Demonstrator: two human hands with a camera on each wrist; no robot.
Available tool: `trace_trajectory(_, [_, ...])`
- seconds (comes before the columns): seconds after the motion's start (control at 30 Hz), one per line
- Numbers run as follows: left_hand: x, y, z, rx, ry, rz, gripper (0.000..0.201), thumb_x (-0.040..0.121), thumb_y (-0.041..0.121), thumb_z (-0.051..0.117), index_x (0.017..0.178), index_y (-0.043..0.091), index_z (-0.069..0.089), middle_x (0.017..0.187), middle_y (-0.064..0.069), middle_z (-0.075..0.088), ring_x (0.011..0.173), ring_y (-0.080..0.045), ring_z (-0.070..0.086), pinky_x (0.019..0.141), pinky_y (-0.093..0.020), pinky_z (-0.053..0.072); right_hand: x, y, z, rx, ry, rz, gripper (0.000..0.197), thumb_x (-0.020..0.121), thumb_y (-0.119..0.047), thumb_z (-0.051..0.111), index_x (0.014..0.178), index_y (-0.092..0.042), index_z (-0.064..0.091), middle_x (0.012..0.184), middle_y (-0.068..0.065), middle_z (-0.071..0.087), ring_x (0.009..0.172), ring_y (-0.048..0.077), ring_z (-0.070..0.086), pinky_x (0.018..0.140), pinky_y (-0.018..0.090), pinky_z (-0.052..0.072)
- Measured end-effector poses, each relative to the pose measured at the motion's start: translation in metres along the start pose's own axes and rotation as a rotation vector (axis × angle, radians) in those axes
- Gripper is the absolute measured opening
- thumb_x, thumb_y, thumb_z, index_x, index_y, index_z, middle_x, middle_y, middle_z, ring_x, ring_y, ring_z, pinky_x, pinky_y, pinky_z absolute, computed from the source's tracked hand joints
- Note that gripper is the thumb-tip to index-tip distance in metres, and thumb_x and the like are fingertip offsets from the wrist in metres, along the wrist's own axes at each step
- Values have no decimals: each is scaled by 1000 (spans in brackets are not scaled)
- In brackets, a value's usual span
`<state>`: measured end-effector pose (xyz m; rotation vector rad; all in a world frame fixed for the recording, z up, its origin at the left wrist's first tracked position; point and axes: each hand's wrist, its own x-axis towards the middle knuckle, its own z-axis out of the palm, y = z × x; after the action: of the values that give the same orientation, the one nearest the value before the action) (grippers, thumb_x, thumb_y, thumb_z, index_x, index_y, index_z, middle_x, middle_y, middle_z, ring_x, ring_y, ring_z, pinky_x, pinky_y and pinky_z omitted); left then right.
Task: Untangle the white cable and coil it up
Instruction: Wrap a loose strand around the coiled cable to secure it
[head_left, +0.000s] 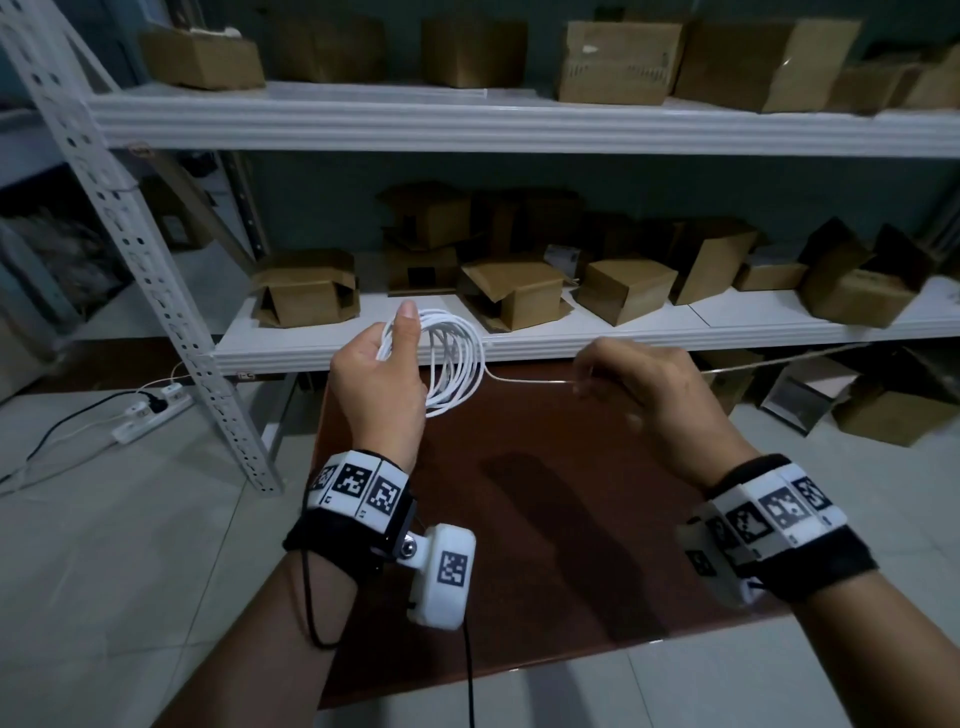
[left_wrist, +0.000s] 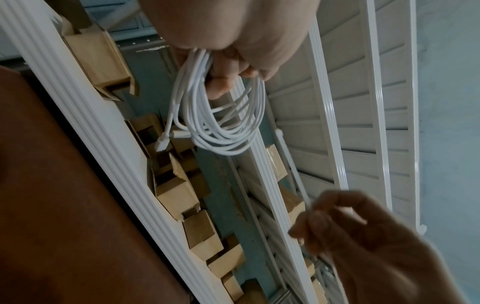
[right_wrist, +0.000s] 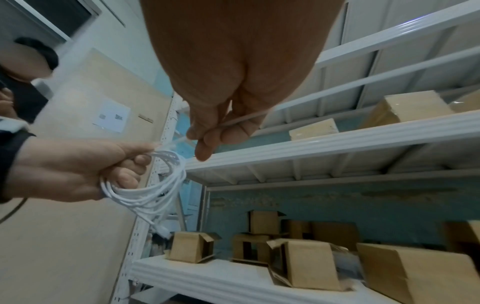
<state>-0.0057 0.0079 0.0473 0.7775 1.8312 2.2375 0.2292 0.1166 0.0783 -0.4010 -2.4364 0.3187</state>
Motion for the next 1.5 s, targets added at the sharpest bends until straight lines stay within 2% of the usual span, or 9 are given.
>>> trace_trajectory(0.13, [-12,0,7,30,-47,76,69,97,59,65,74,-6,57,58,-6,39,54,-24,40,48,-51,47,12,-13,6,-9,-16,-30,15,94,-2,72,102,-15,73,89,0,70,83,15,66,73,35,52])
trace_trajectory(0.33, [-31,6,19,80,-121,202,53,102,35,70,62,2,57,54,-12,53,51,-8,44,48,-36,37,20,-25,26,-94,49,-79,13,92,-8,72,102,-14,75,82,3,70,75,20,65,65,43,51])
trace_trajectory(0.43, [-35,3,23,101,-169,201,50,101,35,71,62,5,61,53,-2,54,51,-4,46,48,-30,40,25,-29,35,-176,141,-66,21,97,-23,58,97,-8,73,75,8,66,66,26,62,55,45,51])
trace_trajectory(0.67, [-31,-4,23,147,-165,113,56,98,43,74,57,7,63,54,-9,62,47,-16,54,48,-37,46,23,-38,44,-347,154,-61,19,99,-17,57,87,-6,67,68,7,59,64,28,53,47,44,45])
trace_trajectory(0.83, [-32,-2,24,105,-214,17,30,98,36,75,74,18,80,68,0,77,70,-27,77,64,-48,64,19,-41,46,-385,-9,-77,8,93,-12,68,101,-10,68,76,5,62,70,28,55,50,43,46])
trace_trajectory(0.97, [-28,-7,24,29,-184,-63,41,91,41,78,78,2,75,70,-25,71,59,-27,63,57,-57,57,20,-37,33,-381,-38,-25,26,99,-36,47,101,-18,65,72,2,61,63,28,57,50,42,48])
trace_trajectory(1.2, [-9,-2,12,-18,-40,-128,34,94,28,80,77,0,76,50,10,42,48,-14,37,51,-30,35,10,-8,-3,-388,-64,172,3,91,-33,77,94,-32,75,72,-8,71,70,18,67,63,40,56])
trace_trajectory(1.4, [7,-5,5,-48,102,-144,39,93,28,81,55,30,74,45,17,44,50,-15,42,56,-32,41,6,15,-19,-432,-7,277,10,95,-35,65,97,-34,75,77,1,72,78,29,67,65,43,52])
trace_trajectory(1.5, [15,-9,2,-72,157,-162,36,92,27,82,57,28,76,42,18,45,47,-12,43,61,-32,42,4,18,-25,-445,0,274,21,94,-38,54,102,-34,73,79,0,73,79,31,67,65,44,53])
